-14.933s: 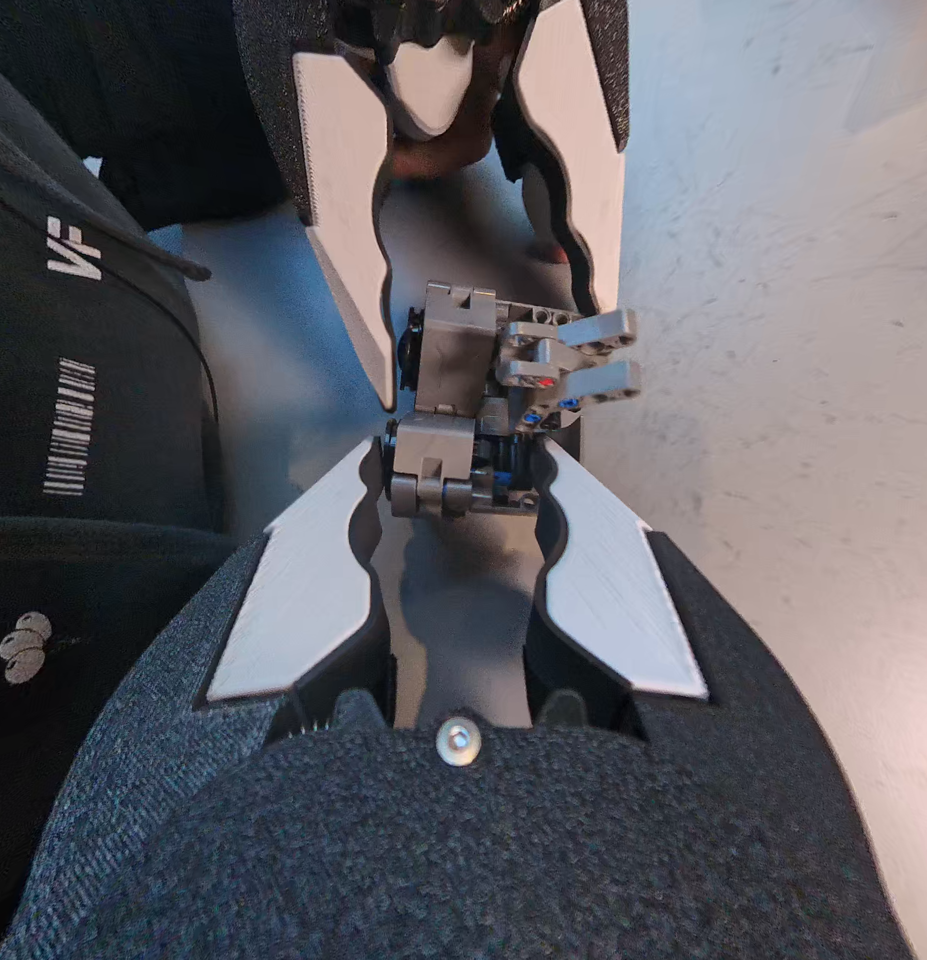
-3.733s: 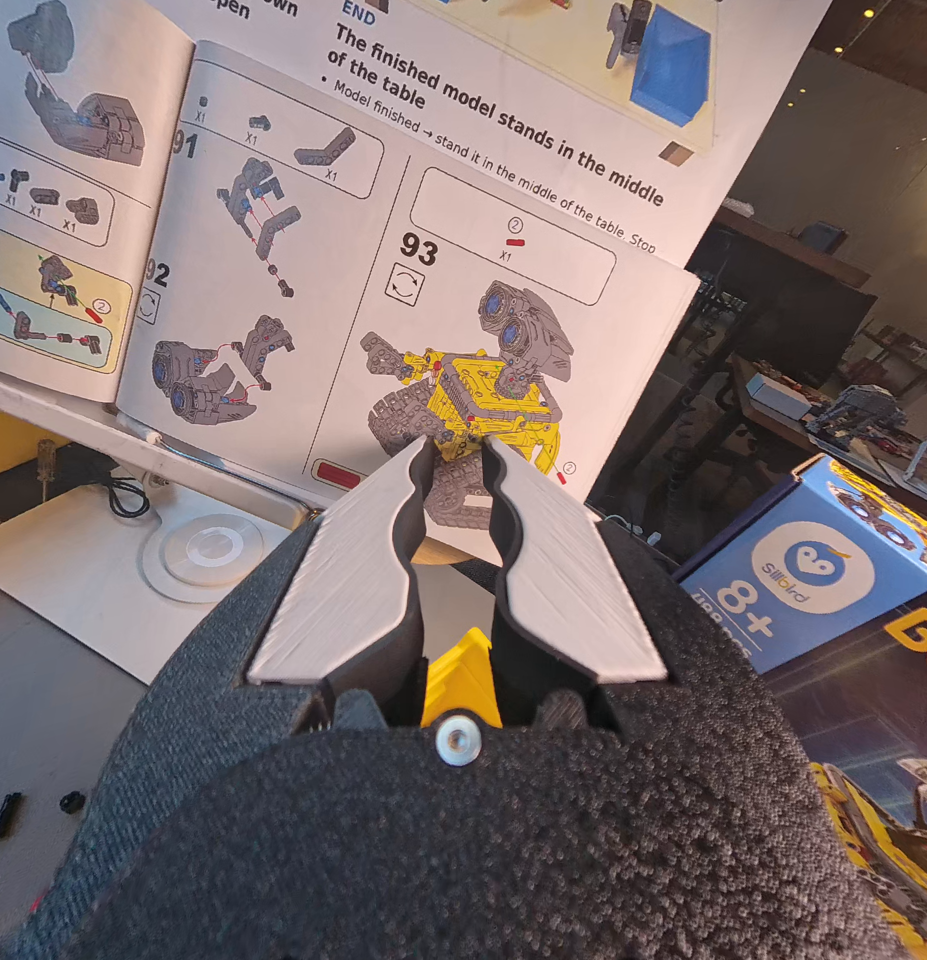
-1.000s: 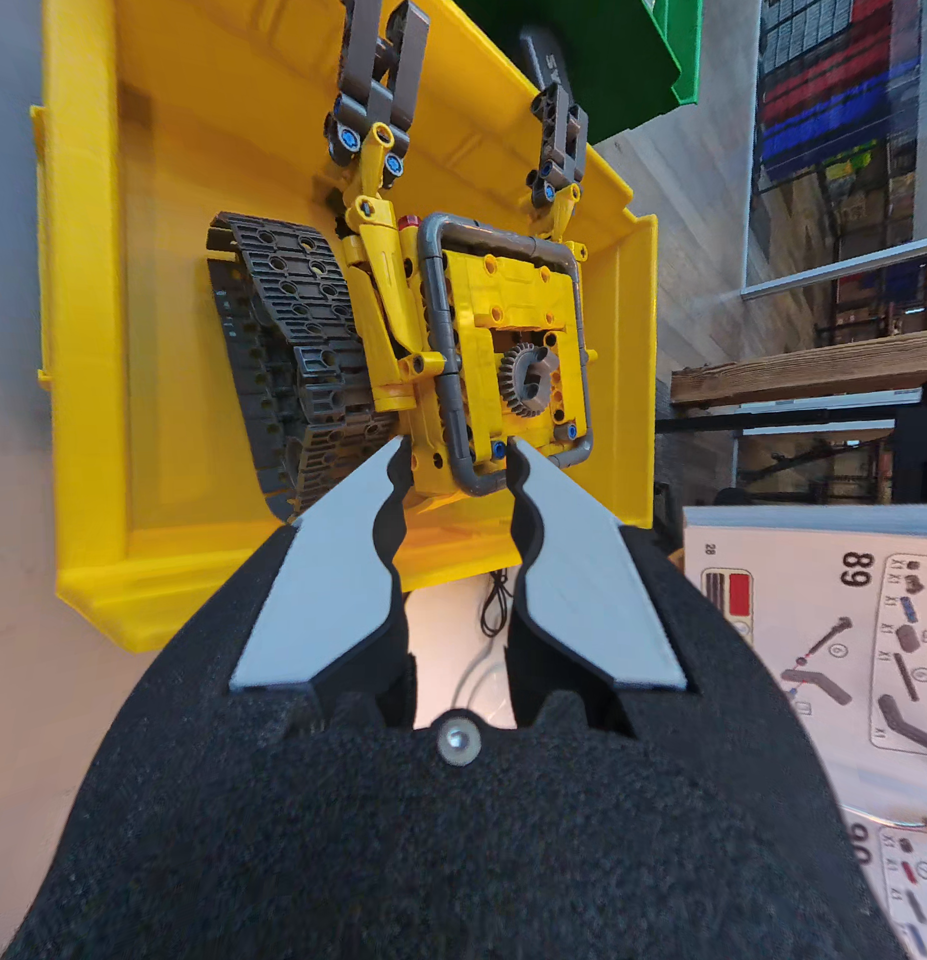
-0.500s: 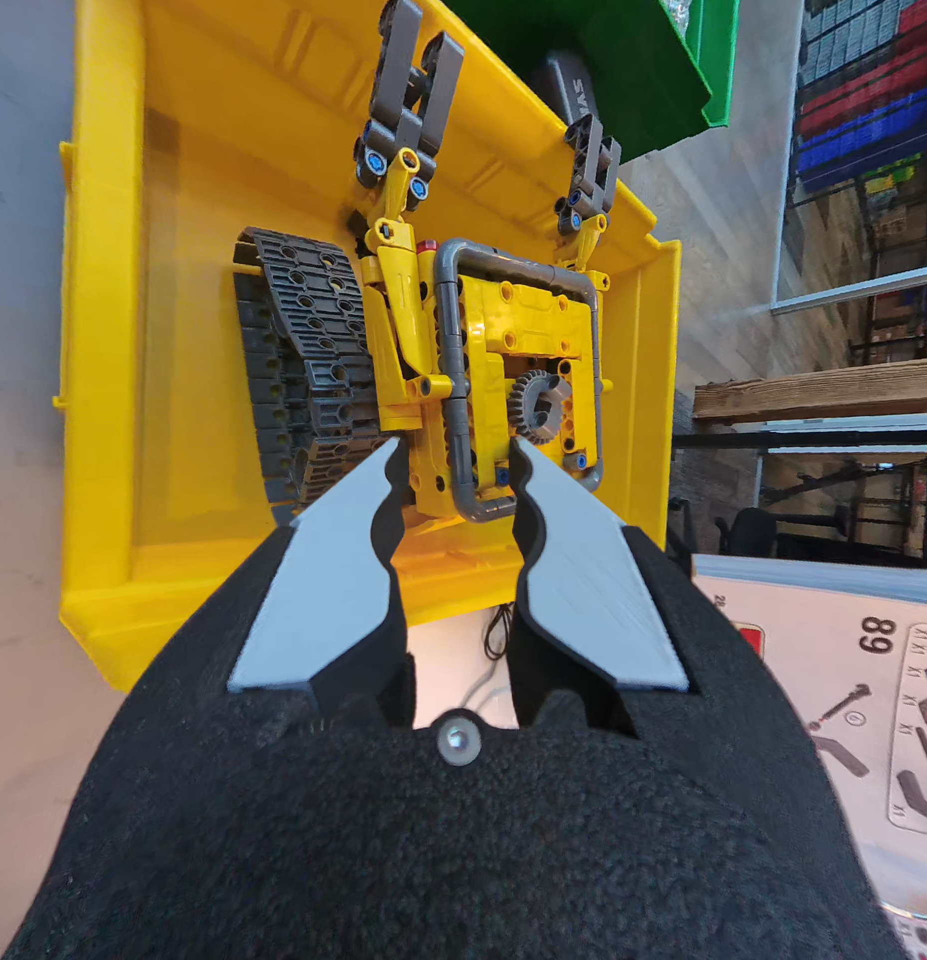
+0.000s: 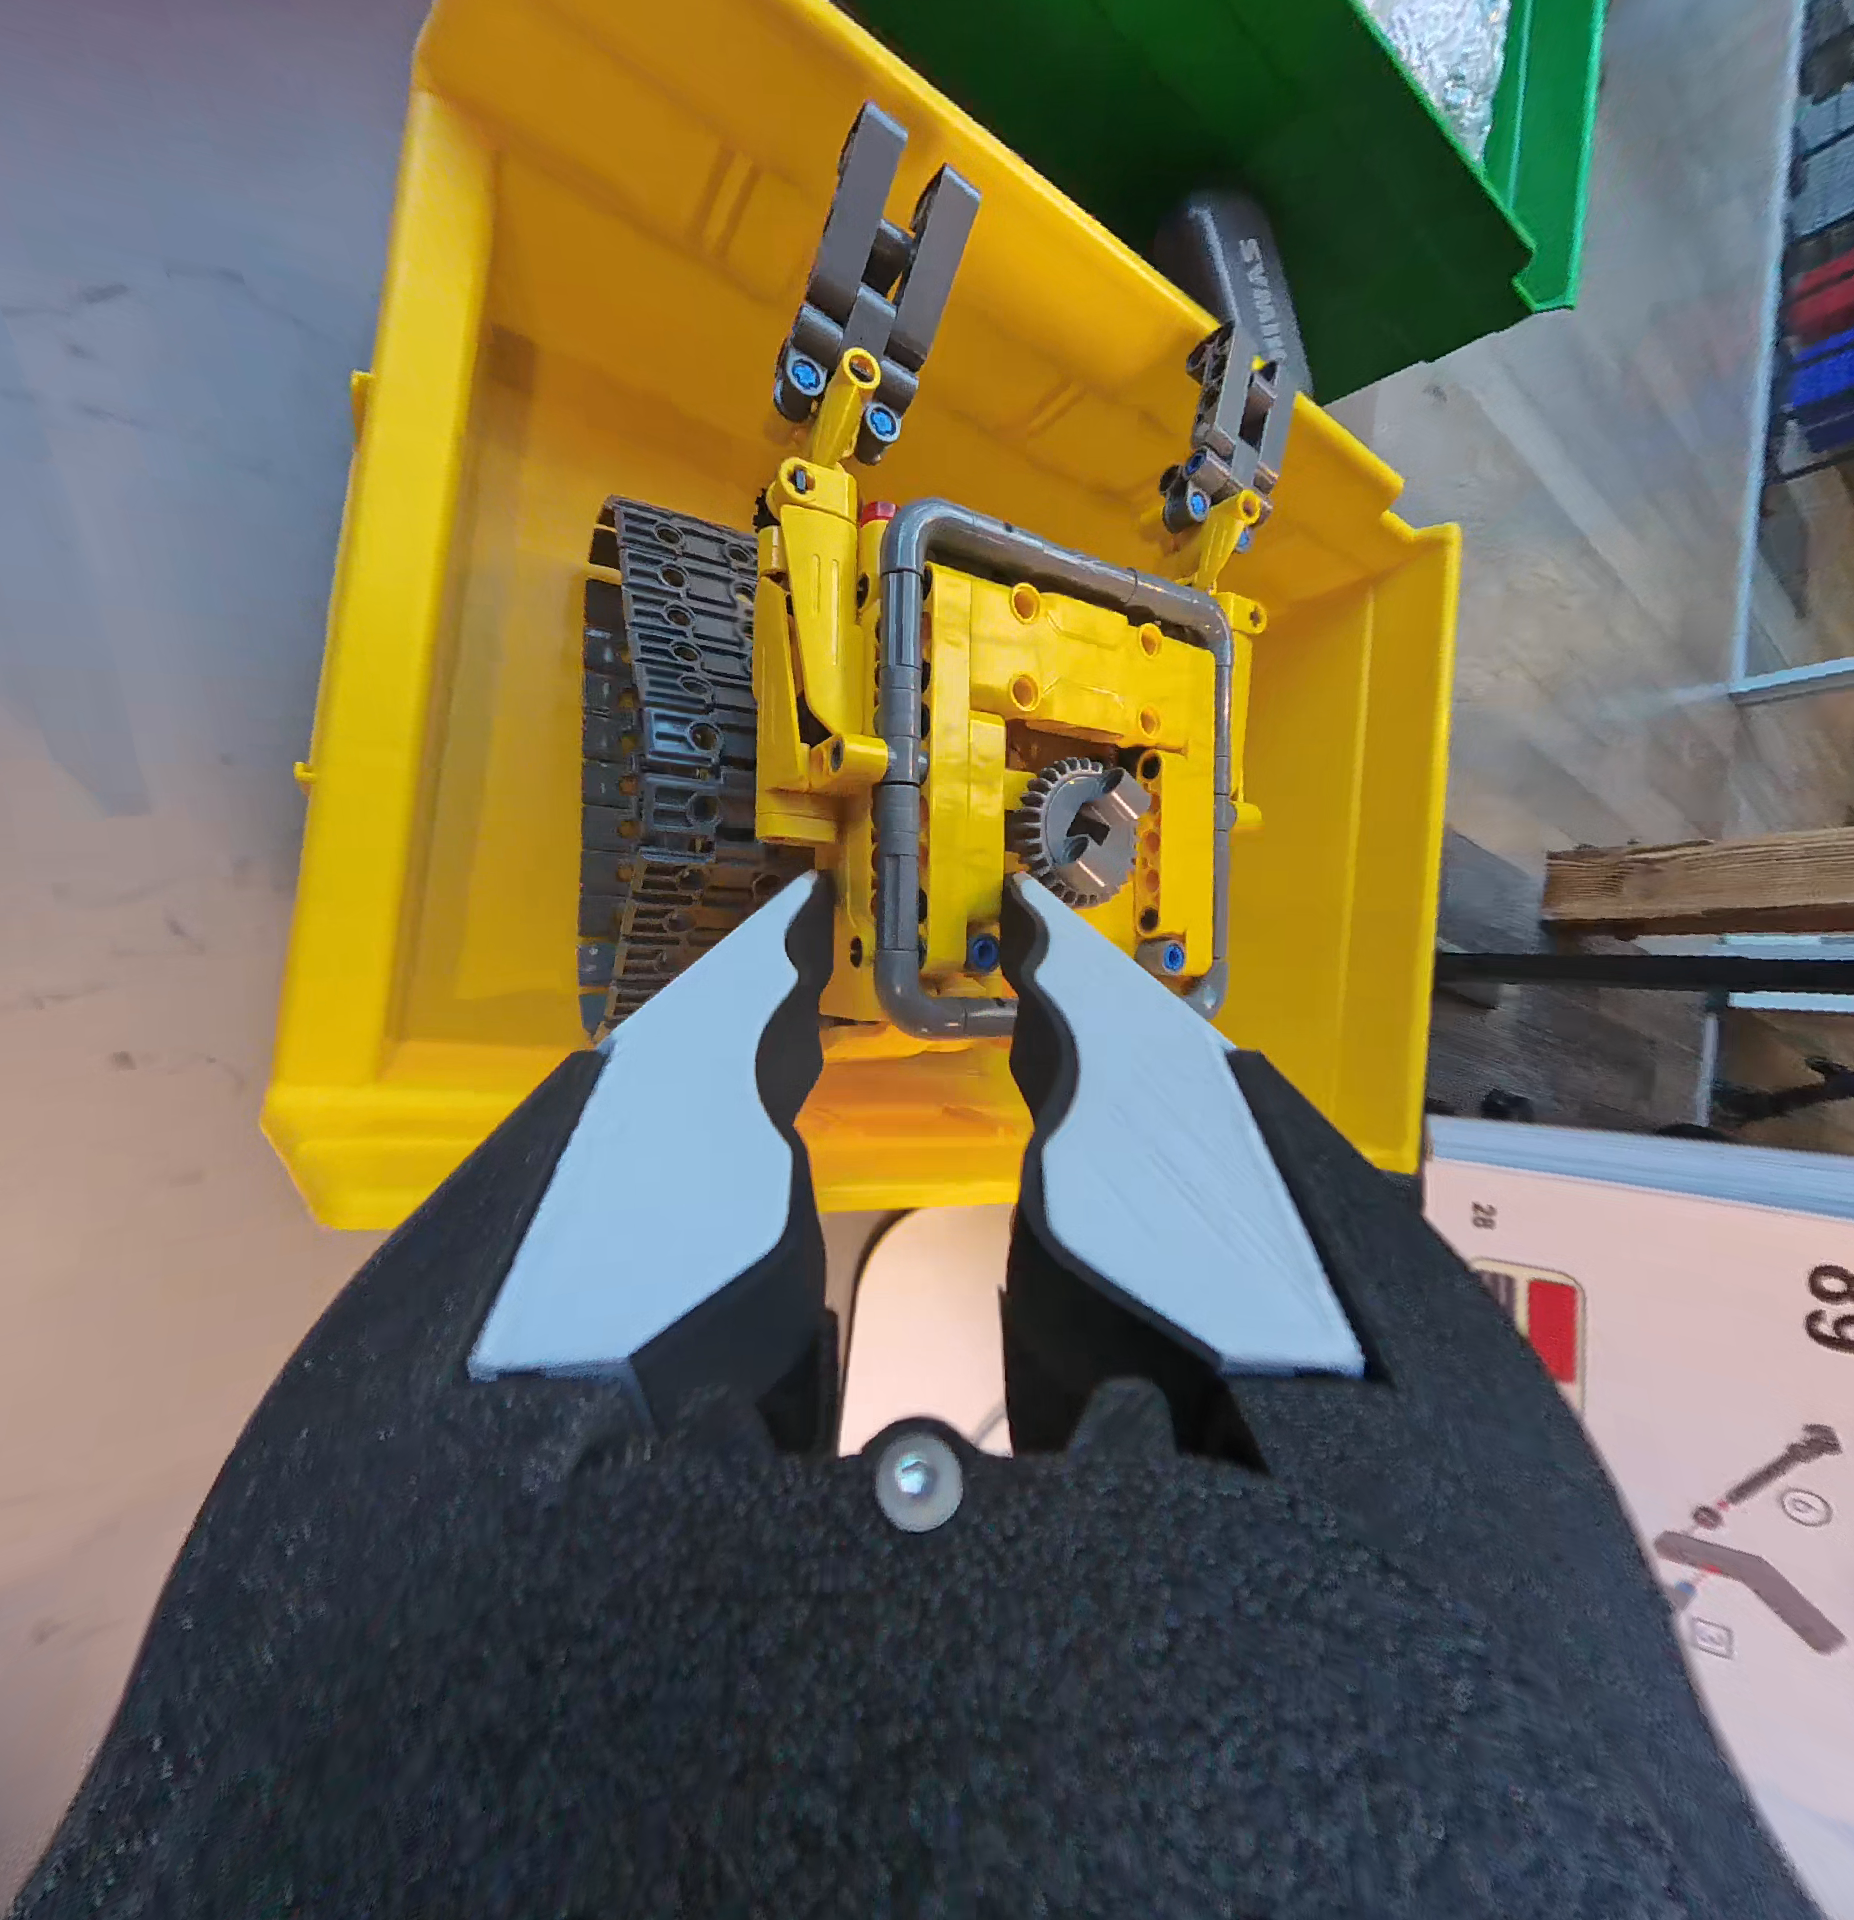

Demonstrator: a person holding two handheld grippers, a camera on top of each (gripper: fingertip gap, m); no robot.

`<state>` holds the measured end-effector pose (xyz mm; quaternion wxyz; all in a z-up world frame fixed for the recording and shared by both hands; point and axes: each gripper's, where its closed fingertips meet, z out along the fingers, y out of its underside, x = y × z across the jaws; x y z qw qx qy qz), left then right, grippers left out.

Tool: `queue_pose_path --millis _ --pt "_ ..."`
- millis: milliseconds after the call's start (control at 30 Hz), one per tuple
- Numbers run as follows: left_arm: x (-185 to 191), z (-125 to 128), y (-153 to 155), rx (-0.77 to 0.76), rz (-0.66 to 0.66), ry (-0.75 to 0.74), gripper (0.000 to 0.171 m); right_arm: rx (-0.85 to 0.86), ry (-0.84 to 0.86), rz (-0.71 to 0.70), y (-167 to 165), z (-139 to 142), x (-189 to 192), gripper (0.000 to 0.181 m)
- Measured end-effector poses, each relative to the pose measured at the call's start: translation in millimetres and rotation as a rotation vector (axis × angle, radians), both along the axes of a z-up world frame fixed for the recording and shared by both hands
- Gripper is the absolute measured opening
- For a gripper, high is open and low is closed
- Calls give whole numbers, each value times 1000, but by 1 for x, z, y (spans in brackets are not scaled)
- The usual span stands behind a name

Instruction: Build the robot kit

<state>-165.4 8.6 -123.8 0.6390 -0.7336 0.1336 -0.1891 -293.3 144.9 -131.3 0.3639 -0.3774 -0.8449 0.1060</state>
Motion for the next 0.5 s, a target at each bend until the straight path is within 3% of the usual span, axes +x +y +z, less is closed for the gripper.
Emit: queue_pose_path --millis 167,267,400,500 --pt "0 2 -1 5 -9 -4 39 -81 -31 1 0 1 8 30" --pt "0 3 -2 5 -14 -6 39 -260 -16 -30 -9 18 6 34" --pt "1 1 -1 -3 -21 -9 39 -365 14 -144 2 35 -8 53" --pt "1 2 -2 -2 -21 -5 39 -392 -80 -216 11 19 -12 78"
